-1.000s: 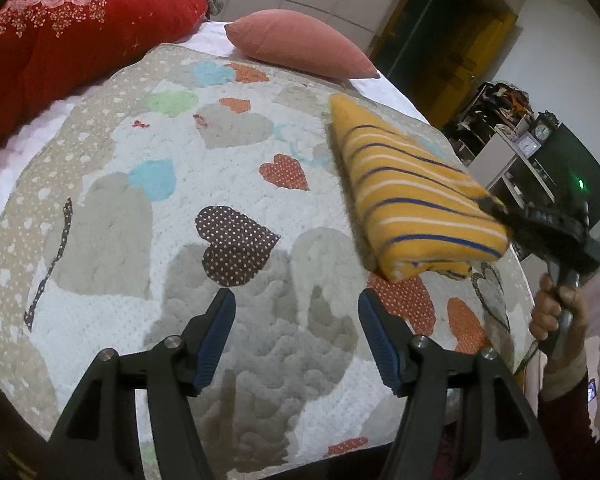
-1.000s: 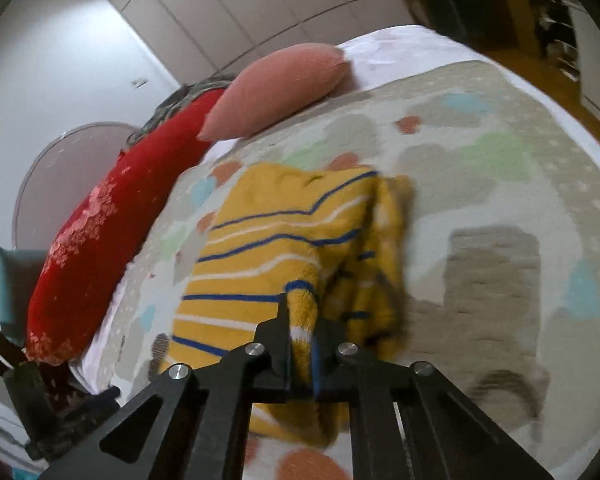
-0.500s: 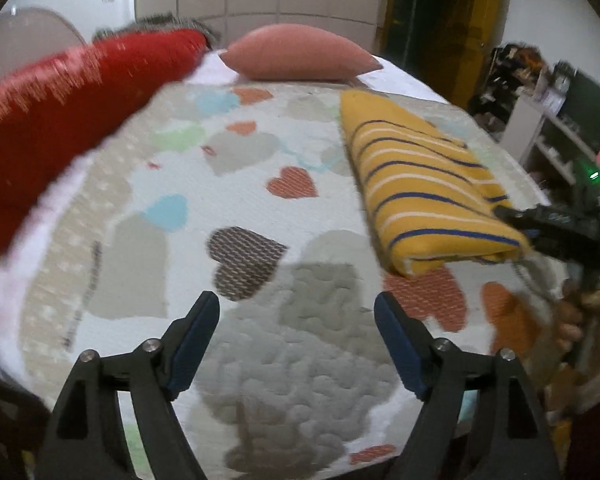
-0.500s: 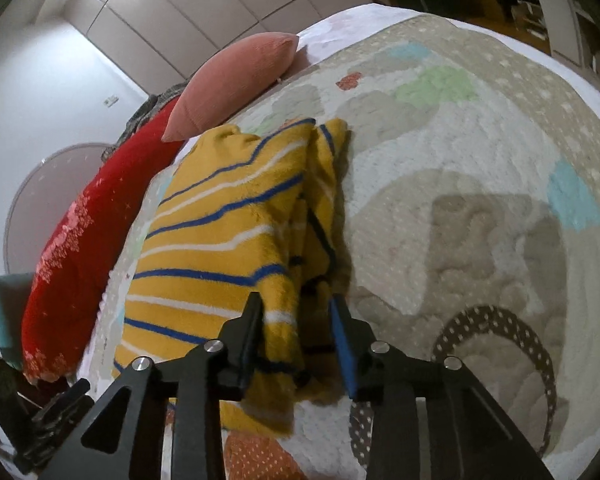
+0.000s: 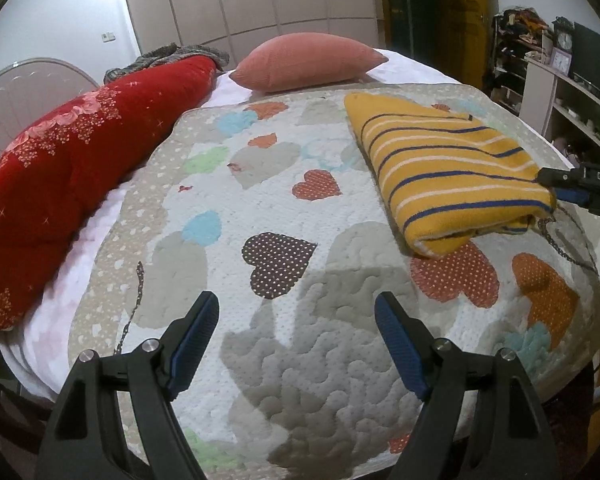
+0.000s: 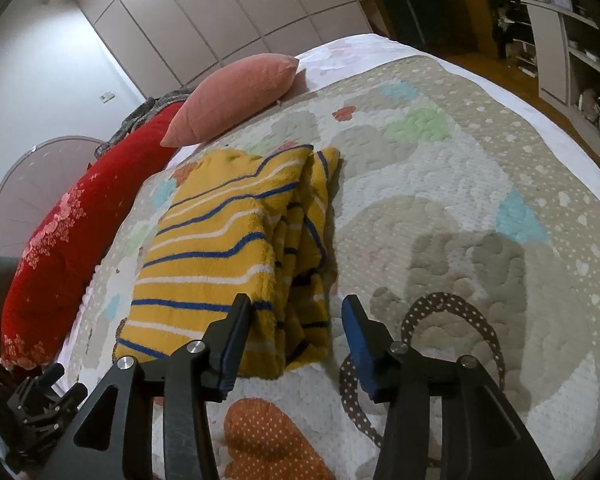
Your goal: Fold small clothes
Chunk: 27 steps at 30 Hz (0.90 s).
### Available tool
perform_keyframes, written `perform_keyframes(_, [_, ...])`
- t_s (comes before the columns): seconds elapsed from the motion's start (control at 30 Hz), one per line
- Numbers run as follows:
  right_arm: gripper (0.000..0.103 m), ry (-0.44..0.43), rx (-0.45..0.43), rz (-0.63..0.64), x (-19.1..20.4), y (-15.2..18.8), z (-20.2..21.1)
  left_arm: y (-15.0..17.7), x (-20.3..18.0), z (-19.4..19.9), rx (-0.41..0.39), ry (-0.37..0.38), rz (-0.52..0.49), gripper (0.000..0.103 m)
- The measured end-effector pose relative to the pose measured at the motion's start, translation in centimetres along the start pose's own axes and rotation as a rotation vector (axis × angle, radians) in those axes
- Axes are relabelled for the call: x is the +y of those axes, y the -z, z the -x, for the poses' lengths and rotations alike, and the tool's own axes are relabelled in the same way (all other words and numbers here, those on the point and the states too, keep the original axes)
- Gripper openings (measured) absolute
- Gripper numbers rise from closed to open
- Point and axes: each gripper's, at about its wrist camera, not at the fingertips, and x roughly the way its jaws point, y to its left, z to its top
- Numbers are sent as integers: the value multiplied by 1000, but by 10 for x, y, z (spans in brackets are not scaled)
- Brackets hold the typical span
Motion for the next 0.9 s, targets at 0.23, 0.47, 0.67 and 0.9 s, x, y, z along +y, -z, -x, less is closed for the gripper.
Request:
perform_keyframes(0.23, [59, 7, 4, -5, 2, 1, 7, 2, 2, 2, 3, 3, 6, 80])
perform_keyframes(0.47, [63, 8, 9, -6, 4, 1, 5, 3, 6, -4, 18, 3, 15, 80])
perform_keyframes(0.67, [74, -11, -18, -15, 5, -11, 0, -11, 15, -18, 45, 184, 81, 82])
perform_keyframes(0.9, [84, -49, -25, -79, -6, -57, -38, -66, 24, -79, 55, 487, 233, 88])
